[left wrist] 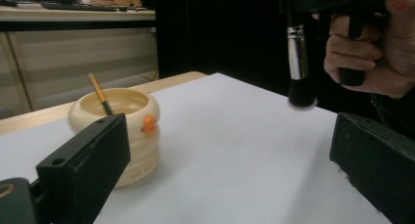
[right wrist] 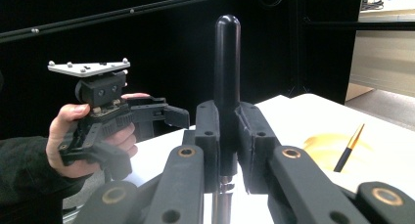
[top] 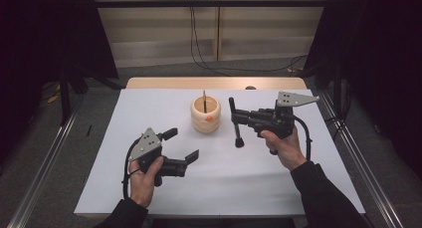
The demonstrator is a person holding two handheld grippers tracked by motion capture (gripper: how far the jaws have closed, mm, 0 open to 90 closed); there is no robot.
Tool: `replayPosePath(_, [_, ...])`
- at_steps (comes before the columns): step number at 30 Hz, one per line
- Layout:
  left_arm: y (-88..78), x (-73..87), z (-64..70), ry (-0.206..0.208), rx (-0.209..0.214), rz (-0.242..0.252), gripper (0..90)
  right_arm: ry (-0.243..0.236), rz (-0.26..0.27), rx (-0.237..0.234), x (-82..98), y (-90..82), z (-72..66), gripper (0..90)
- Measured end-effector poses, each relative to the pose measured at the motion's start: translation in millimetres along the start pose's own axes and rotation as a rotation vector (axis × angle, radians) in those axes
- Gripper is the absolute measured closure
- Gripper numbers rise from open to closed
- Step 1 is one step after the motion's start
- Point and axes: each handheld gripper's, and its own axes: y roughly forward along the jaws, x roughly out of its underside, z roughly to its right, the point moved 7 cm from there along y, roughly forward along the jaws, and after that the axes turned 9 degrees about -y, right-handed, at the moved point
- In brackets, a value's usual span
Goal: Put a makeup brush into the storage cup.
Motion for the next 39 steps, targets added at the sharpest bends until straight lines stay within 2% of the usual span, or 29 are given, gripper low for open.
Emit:
replayPosePath(3, [9.8,-3.3,6.7,0.003,0.034,0.0,1.5,-0.001,0.004,-0.004,0.8,4.0,-1.2,80.5])
replayPosePath(7, [20.2,-5.3,12.8,0.017,0.055,-0.005,1.5,-0.004,0.008,-0.017,1.4,6.9,-5.3,80.5])
replayPosePath(8, [22.7,-6.1,15.7,0.001,0.063,0.002,1.6,-0.005,0.008,-0.021,1.6,7.0,-6.3,80.5])
replayPosePath(11, [28.6,-8.3,22.2,0.028,0.078,0.004,1.9,0.008,0.011,-0.007,4.8,8.0,-5.4,80.5])
replayPosePath(12, [30.5,-8.3,24.5,0.02,0.084,0.007,2.0,0.011,0.011,-0.011,6.4,8.5,-5.5,80.5])
replayPosePath(15, [34.7,-4.5,28.4,0.001,0.094,-0.022,2.4,0.014,0.005,-0.011,9.3,10.4,-6.7,80.5])
replayPosePath(16, [36.7,-3.3,29.9,-0.002,0.113,-0.025,2.7,0.016,0.006,-0.013,9.7,11.1,-7.2,80.5])
replayPosePath(18, [38.7,0.6,29.7,0.015,0.09,-0.051,3.5,0.014,0.001,-0.016,11.1,12.9,-8.7,80.5])
replayPosePath(19, [40.3,2.0,29.6,0.011,0.089,-0.057,4.0,0.013,-0.002,-0.019,11.8,13.7,-9.6,80.5])
replayPosePath(20, [41.5,2.8,28.9,0.015,0.07,-0.061,4.5,0.011,-0.003,-0.018,12.3,14.5,-9.8,80.5])
replayPosePath(21, [41.8,3.4,28.9,0.018,0.097,-0.072,5.5,0.013,-0.003,-0.02,12.7,15.3,-9.7,80.5])
replayPosePath(24, [44.0,3.1,30.6,0.001,0.096,-0.056,5.8,0.012,-0.006,-0.009,14.3,16.9,-9.9,80.6])
replayPosePath(28, [45.7,4.7,34.9,0.007,0.119,-0.074,6.2,0.017,-0.008,-0.007,16.0,18.7,-10.5,80.5])
replayPosePath(30, [48.9,5.1,38.1,0.007,0.117,-0.069,6.3,0.016,-0.014,-0.013,17.8,20.8,-12.0,80.5])
replayPosePath(32, [50.3,5.2,39.6,0.001,0.085,-0.069,7.9,0.014,-0.017,-0.02,18.7,23.0,-13.5,80.5])
replayPosePath(33, [50.9,6.0,41.5,0.002,0.112,-0.074,7.8,0.012,-0.02,-0.019,19.0,23.7,-14.1,80.5])
replayPosePath(34, [50.4,7.8,42.2,0.03,0.113,-0.094,8.9,0.011,-0.017,-0.026,19.1,24.6,-14.9,80.5])
replayPosePath(35, [50.5,8.9,43.4,0.045,0.102,-0.092,11.6,0.01,-0.02,-0.025,19.4,25.0,-15.3,80.5])
replayPosePath(37, [52.0,10.1,45.2,0.036,0.112,-0.088,12.1,0.011,-0.023,-0.028,20.2,25.8,-15.8,80.5])
replayPosePath(38, [52.3,11.1,45.4,0.041,0.098,-0.092,13.1,0.012,-0.022,-0.031,20.3,26.2,-16.3,80.5])
replayPosePath(39, [53.3,11.6,45.9,0.045,0.11,-0.09,15.4,0.015,-0.022,-0.037,20.5,26.8,-17.2,80.6])
